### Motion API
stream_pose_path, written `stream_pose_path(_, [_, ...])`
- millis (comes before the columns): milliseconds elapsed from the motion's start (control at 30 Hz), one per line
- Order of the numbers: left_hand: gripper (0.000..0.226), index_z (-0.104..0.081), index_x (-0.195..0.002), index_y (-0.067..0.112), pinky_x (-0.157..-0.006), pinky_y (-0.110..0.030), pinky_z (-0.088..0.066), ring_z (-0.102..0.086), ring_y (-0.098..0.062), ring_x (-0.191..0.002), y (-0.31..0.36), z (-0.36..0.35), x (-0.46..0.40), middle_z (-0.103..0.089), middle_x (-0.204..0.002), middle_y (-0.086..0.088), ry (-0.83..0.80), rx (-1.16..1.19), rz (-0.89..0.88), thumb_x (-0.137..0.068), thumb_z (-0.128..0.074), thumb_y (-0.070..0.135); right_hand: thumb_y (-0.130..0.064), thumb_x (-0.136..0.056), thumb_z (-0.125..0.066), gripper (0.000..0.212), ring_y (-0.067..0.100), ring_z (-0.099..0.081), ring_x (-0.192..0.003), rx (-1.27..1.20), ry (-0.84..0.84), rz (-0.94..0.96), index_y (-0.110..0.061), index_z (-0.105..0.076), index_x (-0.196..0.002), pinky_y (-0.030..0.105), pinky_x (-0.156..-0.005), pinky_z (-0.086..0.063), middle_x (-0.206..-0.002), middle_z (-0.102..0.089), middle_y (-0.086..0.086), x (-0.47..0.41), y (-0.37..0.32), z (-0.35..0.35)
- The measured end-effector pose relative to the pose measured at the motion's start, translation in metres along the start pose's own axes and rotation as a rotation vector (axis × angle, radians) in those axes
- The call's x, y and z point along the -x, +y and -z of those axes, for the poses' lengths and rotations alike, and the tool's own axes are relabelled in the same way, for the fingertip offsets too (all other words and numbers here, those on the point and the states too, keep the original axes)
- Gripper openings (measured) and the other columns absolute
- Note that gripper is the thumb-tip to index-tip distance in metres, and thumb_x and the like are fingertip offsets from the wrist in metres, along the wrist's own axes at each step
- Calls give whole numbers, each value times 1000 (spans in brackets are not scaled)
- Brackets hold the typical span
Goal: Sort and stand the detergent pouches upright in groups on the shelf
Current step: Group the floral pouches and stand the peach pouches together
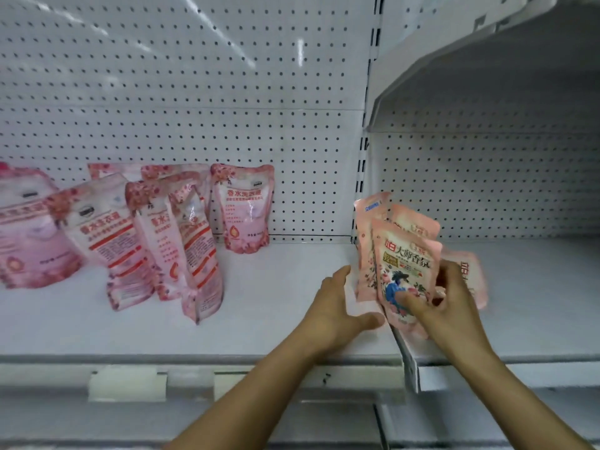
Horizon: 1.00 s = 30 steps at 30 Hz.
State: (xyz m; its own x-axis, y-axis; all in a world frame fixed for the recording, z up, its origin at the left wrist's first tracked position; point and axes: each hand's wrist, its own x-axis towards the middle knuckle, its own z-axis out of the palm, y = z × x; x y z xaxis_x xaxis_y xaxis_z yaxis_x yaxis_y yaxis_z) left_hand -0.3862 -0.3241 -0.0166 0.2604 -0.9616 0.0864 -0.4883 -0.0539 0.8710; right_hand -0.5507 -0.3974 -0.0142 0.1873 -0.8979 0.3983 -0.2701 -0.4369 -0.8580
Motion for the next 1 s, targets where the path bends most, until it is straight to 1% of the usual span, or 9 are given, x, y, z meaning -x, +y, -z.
stream_pose_path(133, [83,-23,-151,39,-112,-37,-40,-40,-13,-136,-7,26,45,-32,-154,14,127,-3,-23,-85,-73,40,-17,-67,-83,89,26,-32,-134,16,243,178,-23,-30,-138,58,-101,-41,-136,-34,-12,20,-10,-5])
stream_pose_path(233, [68,-35,-145,39,-101,-15,-43,-46,4,-124,-21,51,77,-42,-144,19,303,2,-108,-89,-71,32,-19,-74,-77,80,34,-31,-135,36,356,501,-8,-31,-139,47,-113,-30,-137,-27,-23,40,-35,-19])
stream_pose_path(333, [53,-47,-133,40,-94,-12,-46,-49,10,-119,-38,79,94,-53,-133,20,527,1,-203,-89,-71,22,-29,-77,-67,70,25,-36,-131,-6,214,655,-8,-36,-137,38,-111,-32,-137,-33,-22,54,-68,-45])
stream_pose_path(567, [80,-31,-141,32,-107,-23,-31,-35,-11,-136,-84,183,106,-33,-140,11,1060,43,-146,-79,-80,16,-33,-78,-75,76,-6,-42,-122,-94,-298,315,-46,-28,-136,33,-105,-41,-137,-35,-23,57,-104,-144])
stream_pose_path(667, [98,-23,-149,32,-111,-35,-37,-35,-15,-138,-112,240,95,-31,-150,5,913,89,65,-74,-86,22,-41,-76,-76,88,3,-39,-127,-92,-451,189,-50,-15,-139,35,-105,-41,-143,-25,-24,49,-117,-199])
stream_pose_path(733, [81,-33,-138,42,-81,-22,-57,-54,-5,-116,-129,268,84,-48,-139,8,658,189,83,-80,-81,13,-43,-79,-73,91,10,-37,-133,-96,-502,150,-46,-10,-144,42,-109,-40,-150,-21,-20,46,-124,-237])
stream_pose_path(800, [66,-38,-127,48,-60,-8,-51,-61,1,-105,-145,282,69,-59,-126,16,427,229,70,-89,-69,4,-36,-84,-67,86,12,-38,-135,-100,-518,163,-44,-9,-148,43,-112,-36,-152,-23,-13,45,-128,-267])
stream_pose_path(900, [57,-36,-128,49,-82,-12,-52,-57,6,-117,-160,284,45,-58,-125,24,292,152,-19,-93,-64,15,-22,-88,-64,78,11,-45,-132,-146,-483,138,-56,-18,-140,45,-110,-39,-149,-34,-10,40,-130,-288])
stream_pose_path(1000, [80,-20,-146,46,-113,-32,-37,-42,-8,-137,-166,282,17,-38,-149,12,197,18,-51,-86,-70,31,-21,-87,-66,76,14,-51,-127,-120,-397,80,-65,-24,-131,48,-104,-44,-144,-42,-9,39,-126,-288])
